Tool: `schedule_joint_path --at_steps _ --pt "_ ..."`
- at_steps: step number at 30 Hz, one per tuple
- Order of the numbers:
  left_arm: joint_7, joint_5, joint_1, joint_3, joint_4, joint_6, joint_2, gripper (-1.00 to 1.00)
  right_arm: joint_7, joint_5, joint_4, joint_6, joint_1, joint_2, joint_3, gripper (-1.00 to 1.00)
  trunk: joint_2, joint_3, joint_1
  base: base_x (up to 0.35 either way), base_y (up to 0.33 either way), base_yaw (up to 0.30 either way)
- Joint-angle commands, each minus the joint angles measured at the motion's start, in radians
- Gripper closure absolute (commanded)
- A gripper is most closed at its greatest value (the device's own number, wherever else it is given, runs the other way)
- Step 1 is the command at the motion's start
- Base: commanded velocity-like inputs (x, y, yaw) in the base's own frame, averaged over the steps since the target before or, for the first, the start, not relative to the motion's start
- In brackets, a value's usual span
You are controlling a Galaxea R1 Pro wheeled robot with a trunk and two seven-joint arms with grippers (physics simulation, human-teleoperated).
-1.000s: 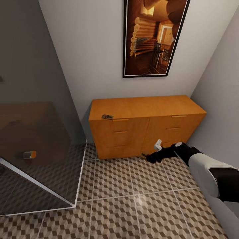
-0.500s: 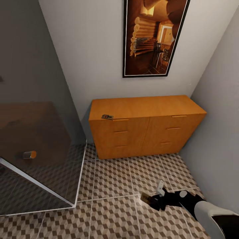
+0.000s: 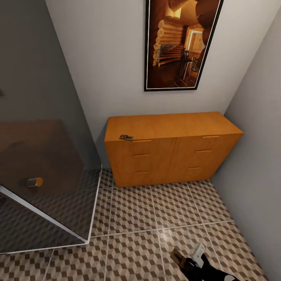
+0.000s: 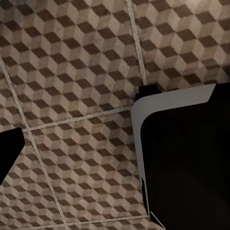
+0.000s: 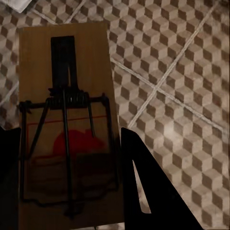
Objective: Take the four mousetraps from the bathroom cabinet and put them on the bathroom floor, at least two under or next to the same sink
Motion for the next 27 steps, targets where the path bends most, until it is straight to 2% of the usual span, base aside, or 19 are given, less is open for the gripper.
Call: schedule_joint_path --at_steps 1,3,4,5,6,7,8,9,10,11,12,13,14,15,17,21,27 --pt "0.0 0.006 -0.001 -0.008 0.003 -0.005 -0.001 -1.0 -0.011 -0.066 0.0 -0.004 0.01 0.0 0.008 1.0 -0.002 -0.002 0.001 0.0 0.0 0.0" --pt "0.0 0.007 -0.001 -0.008 0.003 -0.005 -0.001 -1.0 -0.02 -0.13 0.001 -0.005 0.02 0.002 0.008 1.0 -0.002 -0.002 0.001 0.0 0.0 0.0" --pt "0.0 0.007 -0.001 -0.008 0.003 -0.005 -0.001 -1.0 -0.026 -0.197 0.001 -0.006 0.03 0.006 0.008 1.0 -0.002 -0.002 0.001 0.0 0.0 0.0" --pt "0.0 0.006 -0.001 -0.008 0.003 -0.005 -0.001 -1.0 -0.028 -0.231 0.001 -0.006 0.035 0.009 0.007 1.0 -0.002 -0.002 0.001 0.0 0.0 0.0" --pt "0.0 0.007 -0.001 -0.008 0.003 -0.005 -0.001 -1.0 -0.033 -0.298 0.001 -0.006 0.048 0.015 0.007 1.0 -0.002 -0.002 0.001 0.0 0.0 0.0" --pt "0.0 0.007 -0.001 -0.008 0.003 -0.005 -0.001 -1.0 -0.035 -0.331 0.002 -0.006 0.055 0.019 0.007 1.0 -0.002 -0.002 0.001 0.0 0.0 0.0" --pt "0.0 0.007 -0.001 -0.008 0.003 -0.005 -0.001 -1.0 -0.044 -0.396 0.002 -0.007 0.071 0.028 0.007 1.0 -0.002 -0.002 0.001 0.0 0.0 0.0" --pt "0.0 0.006 -0.001 -0.008 0.003 -0.005 -0.001 -1.0 -0.052 -0.426 0.002 -0.007 0.079 0.034 0.007 1.0 -0.002 -0.002 0.001 0.0 0.0 0.0" --pt "0.0 0.007 -0.001 -0.008 0.003 -0.005 -0.001 -1.0 -0.076 -0.482 0.002 -0.008 0.094 0.047 0.007 1.0 -0.002 -0.002 0.001 0.0 0.0 0.0" --pt "0.0 0.007 -0.001 -0.008 0.003 -0.005 -0.001 -1.0 -0.092 -0.507 0.002 -0.008 0.101 0.055 0.007 1.0 -0.002 -0.002 0.001 0.0 0.0 0.0" --pt "0.0 0.006 -0.001 -0.008 0.003 -0.005 -0.001 -1.0 -0.133 -0.55 0.002 -0.011 0.111 0.073 0.007 1.0 -0.002 -0.002 0.001 0.0 0.0 0.0" --pt "0.0 0.006 -0.001 -0.008 0.003 -0.005 -0.001 -1.0 -0.157 -0.568 0.002 -0.015 0.116 0.082 0.007 1.0 -0.002 -0.002 0.001 0.0 0.0 0.0" --pt "0.0 0.006 -0.001 -0.008 0.003 -0.005 -0.002 -1.0 -0.212 -0.596 0.002 -0.027 0.122 0.099 0.007 1.0 -0.002 -0.002 0.001 0.0 0.0 0.0" --pt "0.0 0.006 -0.001 -0.008 0.003 -0.005 -0.002 -1.0 -0.242 -0.605 0.002 -0.036 0.124 0.106 0.007 1.0 -0.002 -0.002 0.001 0.0 0.0 0.0" --pt "0.0 0.007 -0.001 -0.008 0.003 -0.005 -0.002 -1.0 -0.366 -0.629 0.002 -0.077 0.13 0.136 0.007 1.0 -0.002 -0.002 0.001 0.0 0.0 0.0" --pt "0.0 0.007 -0.001 -0.008 0.002 -0.006 -0.001 -1.0 -0.505 -0.641 0.0 -0.114 0.134 0.166 0.007 1.0 -0.002 -0.002 0.001 0.0 0.0 0.0" --pt "0.001 0.007 -0.001 -0.008 0.002 -0.007 -0.002 -1.0 -0.554 -0.644 -0.002 -0.123 0.134 0.181 0.009 1.0 -0.002 -0.002 0.001 0.0 0.0 0.0"
